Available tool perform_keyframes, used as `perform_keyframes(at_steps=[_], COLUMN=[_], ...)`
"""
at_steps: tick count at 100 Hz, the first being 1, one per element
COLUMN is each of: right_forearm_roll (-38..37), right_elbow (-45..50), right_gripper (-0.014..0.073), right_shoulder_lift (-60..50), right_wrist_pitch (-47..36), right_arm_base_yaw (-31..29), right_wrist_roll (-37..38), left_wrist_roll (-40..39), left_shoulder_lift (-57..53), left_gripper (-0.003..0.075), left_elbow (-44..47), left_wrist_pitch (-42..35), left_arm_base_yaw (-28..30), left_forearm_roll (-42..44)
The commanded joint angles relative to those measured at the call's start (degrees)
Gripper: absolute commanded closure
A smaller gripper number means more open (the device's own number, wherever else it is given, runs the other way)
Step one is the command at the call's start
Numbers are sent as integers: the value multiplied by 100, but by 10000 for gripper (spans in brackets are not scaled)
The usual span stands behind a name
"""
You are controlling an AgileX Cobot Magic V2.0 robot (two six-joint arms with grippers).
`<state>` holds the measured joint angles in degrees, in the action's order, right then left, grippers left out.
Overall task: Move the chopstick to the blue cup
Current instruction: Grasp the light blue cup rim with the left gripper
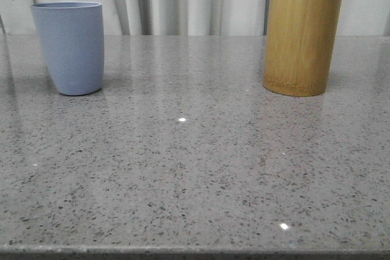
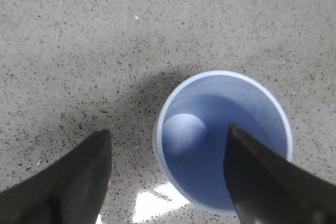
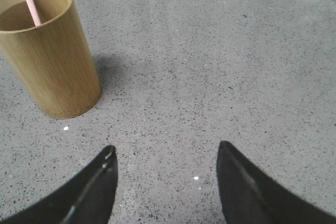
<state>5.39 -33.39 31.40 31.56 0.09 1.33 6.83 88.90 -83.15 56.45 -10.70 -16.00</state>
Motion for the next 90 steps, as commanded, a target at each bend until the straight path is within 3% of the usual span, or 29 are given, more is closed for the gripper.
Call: perform_keyframes(at_steps=[1, 27, 41, 70, 90], right_forearm_roll=[-25, -25, -25, -25, -25], right_elbow=[-203, -203, -203, -203, -203], right_gripper=[160, 160, 160, 160, 160], right_shoulder_lift=[53, 53, 53, 53, 53], right_wrist_pitch=[-411, -423, -423, -423, -423], right_arm_base_yaw=[-18, -18, -18, -18, -18], right_wrist_roll=[-38, -38, -38, -38, -38], left_wrist_roll=[-53, -53, -53, -53, -53], left_shoulder_lift=[-62, 255, 353, 353, 353], left_gripper=[281, 311, 420, 728, 739], left_elbow=[-206, -206, -206, -206, -271], left_wrist_pitch=[-137, -124, -124, -182, -215], left_arm_base_yaw=[-49, -49, -49, -49, -70], left_forearm_roll=[-111, -111, -121, -152, -497])
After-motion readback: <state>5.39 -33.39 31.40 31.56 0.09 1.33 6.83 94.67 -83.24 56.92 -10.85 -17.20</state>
